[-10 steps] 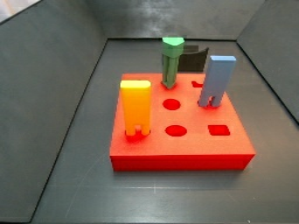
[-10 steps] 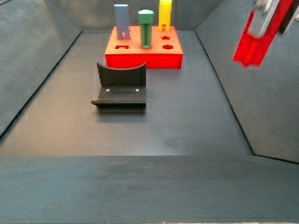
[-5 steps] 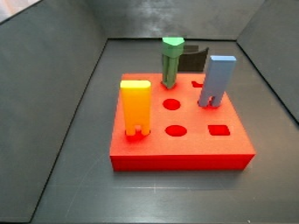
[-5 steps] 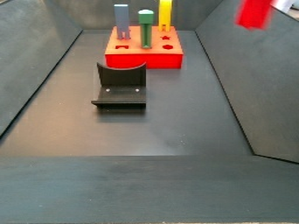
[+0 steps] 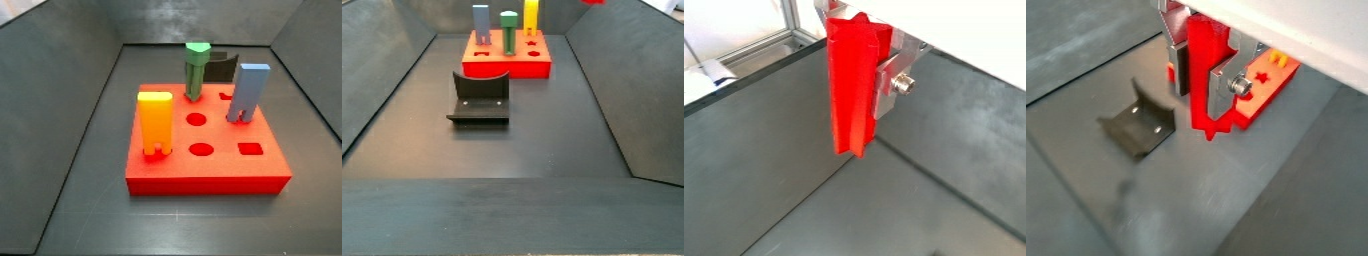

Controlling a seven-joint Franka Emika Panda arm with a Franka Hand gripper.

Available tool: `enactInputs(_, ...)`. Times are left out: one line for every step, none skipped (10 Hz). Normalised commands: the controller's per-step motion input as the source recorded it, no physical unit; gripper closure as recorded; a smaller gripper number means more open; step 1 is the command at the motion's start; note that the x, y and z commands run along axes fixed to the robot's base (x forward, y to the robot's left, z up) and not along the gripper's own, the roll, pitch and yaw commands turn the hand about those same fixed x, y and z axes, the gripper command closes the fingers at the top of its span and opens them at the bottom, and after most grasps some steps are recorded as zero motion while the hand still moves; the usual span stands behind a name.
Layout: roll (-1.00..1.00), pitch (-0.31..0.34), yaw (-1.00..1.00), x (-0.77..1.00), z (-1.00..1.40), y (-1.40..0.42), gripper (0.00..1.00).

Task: Pick up the star object. Move up. Move to above the board. Insert the star object.
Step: Move to above the board.

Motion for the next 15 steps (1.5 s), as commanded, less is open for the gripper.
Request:
enactInputs(-0.03,0.067,-0.01,0.21,0.10,-1.00,1.00)
enactInputs(-0.03,0.069,-0.01,0.21,0.11,-1.00,1.00)
enactInputs(-0.01,0.083,0.00,0.22,0.11,-1.00,1.00)
enactInputs(-0.01,0.098,0.01,0.23,0.11,-1.00,1.00)
enactInputs(-0.02,0.109,0.01,0.23,0.11,-1.00,1.00)
enactInputs(-0.01,0.122,0.01,0.24,0.11,-1.00,1.00)
enactInputs(0.00,0.121,0.01,0.25,0.11,-1.00,1.00)
enactInputs(0.00,0.128,0.01,0.26,0.12,-1.00,1.00)
enactInputs(-0.01,0.126,0.01,0.27,0.12,-1.00,1.00)
enactInputs(0.00,0.128,0.00,0.28,0.12,-1.00,1.00)
enactInputs(0.00,0.133,0.01,0.29,0.13,-1.00,1.00)
enactInputs(0.00,0.134,0.01,0.33,0.14,-1.00,1.00)
enactInputs(0.01,0.132,0.01,0.25,0.10,-0.74,1.00)
enactInputs(0.02,0.118,0.00,0.17,0.06,-0.38,1.00)
enactInputs(0.03,0.106,0.01,0.13,0.05,-0.26,1.00)
